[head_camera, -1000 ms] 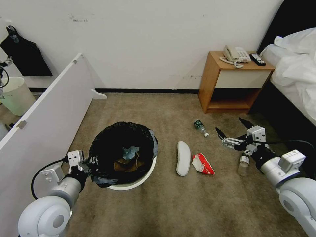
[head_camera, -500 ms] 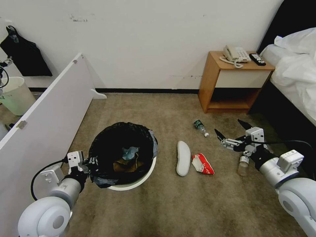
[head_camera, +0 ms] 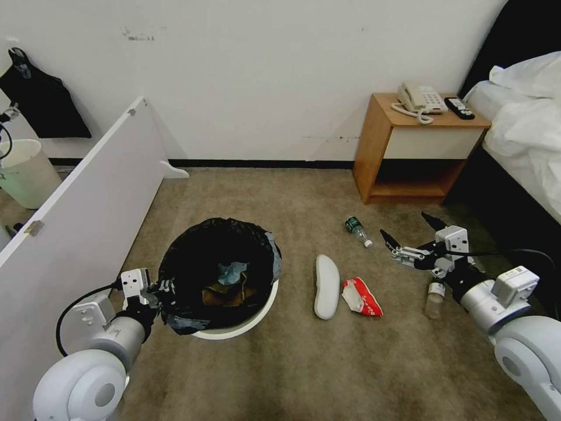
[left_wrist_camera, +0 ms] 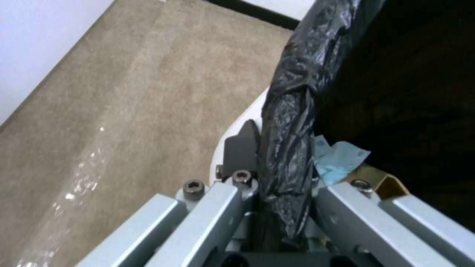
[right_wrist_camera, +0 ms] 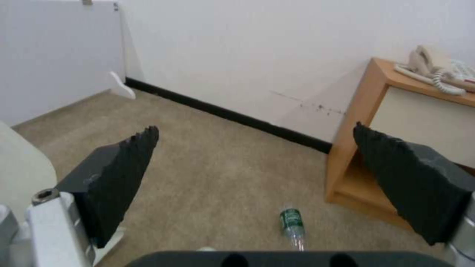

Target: Pick up the trash bin, then pick up the garbage from the floor and place it into the trash bin.

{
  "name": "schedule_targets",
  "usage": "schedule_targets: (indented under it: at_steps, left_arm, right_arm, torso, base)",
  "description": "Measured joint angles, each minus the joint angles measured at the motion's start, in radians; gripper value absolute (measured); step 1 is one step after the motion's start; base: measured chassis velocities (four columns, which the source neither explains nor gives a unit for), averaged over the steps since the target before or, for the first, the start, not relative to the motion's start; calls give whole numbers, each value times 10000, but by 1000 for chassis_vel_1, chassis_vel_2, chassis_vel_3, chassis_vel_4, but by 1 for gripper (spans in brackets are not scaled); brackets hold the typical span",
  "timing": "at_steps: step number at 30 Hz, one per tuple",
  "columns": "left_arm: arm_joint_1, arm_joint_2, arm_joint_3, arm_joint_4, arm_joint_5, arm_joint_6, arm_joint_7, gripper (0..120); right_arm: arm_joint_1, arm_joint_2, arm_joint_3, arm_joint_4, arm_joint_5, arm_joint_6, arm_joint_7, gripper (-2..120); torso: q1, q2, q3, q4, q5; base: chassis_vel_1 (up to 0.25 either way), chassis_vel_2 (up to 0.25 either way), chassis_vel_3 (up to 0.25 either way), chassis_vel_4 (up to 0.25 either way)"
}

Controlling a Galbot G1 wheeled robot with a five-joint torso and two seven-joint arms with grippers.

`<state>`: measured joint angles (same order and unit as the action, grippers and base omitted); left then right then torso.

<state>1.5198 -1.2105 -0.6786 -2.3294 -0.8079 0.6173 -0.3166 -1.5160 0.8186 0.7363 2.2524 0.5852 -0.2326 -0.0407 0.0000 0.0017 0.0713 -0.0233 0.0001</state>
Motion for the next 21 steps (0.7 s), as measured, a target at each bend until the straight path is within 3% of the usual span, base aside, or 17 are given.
schedule_targets:
  at_steps: [21]
  left_arm:
    - [-38,-35,-5,65,-19,-8,-4,1]
  right_arm:
    - [21,-18,8,-82,30,61,-64,100]
  torso:
    - [0,0,0,-4,0]
  base:
    - [-147,142,141,-147]
